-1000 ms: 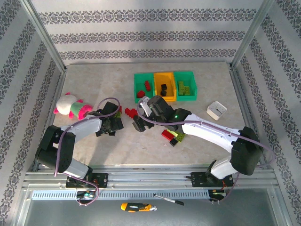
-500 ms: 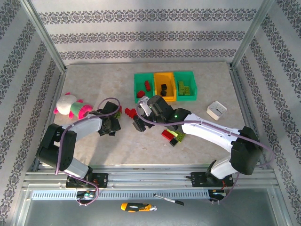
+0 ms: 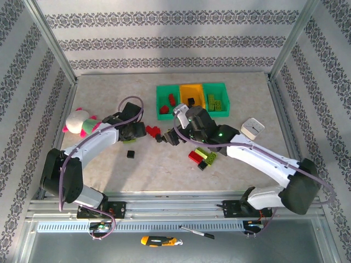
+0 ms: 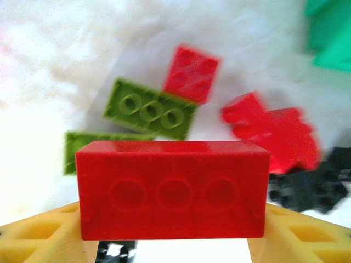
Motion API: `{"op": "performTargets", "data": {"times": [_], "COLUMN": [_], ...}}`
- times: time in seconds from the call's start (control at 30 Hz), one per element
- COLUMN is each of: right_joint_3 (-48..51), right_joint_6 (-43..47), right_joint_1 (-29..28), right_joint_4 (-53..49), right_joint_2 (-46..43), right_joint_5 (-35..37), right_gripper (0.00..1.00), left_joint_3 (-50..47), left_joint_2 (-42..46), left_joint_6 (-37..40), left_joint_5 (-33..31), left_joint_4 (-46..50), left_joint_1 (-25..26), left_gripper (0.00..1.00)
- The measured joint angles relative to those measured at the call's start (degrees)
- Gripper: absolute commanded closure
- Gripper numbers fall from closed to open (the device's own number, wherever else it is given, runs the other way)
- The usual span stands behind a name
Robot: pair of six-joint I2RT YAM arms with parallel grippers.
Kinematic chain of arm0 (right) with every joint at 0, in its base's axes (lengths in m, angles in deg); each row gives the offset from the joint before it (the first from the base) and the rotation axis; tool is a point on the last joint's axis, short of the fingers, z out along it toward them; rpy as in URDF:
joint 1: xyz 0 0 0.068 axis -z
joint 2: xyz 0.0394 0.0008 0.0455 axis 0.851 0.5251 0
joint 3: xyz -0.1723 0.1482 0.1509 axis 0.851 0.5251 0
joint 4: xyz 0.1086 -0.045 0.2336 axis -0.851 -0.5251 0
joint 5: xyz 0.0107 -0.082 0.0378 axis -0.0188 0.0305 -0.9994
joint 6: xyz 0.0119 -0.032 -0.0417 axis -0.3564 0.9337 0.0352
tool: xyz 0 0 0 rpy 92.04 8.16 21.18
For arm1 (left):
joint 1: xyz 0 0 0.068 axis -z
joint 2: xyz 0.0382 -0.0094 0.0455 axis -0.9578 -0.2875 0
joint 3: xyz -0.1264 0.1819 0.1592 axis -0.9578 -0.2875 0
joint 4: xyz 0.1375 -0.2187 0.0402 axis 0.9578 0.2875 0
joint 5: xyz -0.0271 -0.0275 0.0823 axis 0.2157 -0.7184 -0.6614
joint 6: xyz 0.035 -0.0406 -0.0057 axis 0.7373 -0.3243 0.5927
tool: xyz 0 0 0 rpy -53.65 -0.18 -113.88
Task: Sort the legos into containers by color
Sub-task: Place the lego in the container.
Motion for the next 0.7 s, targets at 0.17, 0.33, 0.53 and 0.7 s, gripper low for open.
{"op": "performTargets", "data": {"times": [0.17, 0.33, 0.53, 0.7], "right_joint_3": [2.7, 4.5, 6.6, 8.0], "right_joint_6": [-0.4, -0.7, -2.0, -2.4], "right_joint_1": [1.4, 1.8, 2.5, 3.3], "right_joint_4": [0.3, 0.1, 0.1, 0.0], "right_joint_2": [-3.7, -5.0, -8.0, -9.5], "right_joint_5": [0.0, 0.3, 1.1, 1.7], "right_gripper": [0.02, 0.02, 0.02, 0.02], "left_joint_3": [13.4, 27.3, 41.7, 48.7], "left_joint_2": [-9.7, -21.6, -34.0, -39.9], "left_joint_6": [3.3, 6.6, 9.7, 11.6], "left_joint_5": [0.3, 1.2, 2.0, 2.0], "left_joint_4": [0.1, 0.1, 1.3, 3.3], "left_joint_1": [3.0, 4.5, 5.1, 5.1], "left_gripper": [0.33, 0.32, 0.31, 0.31]}}
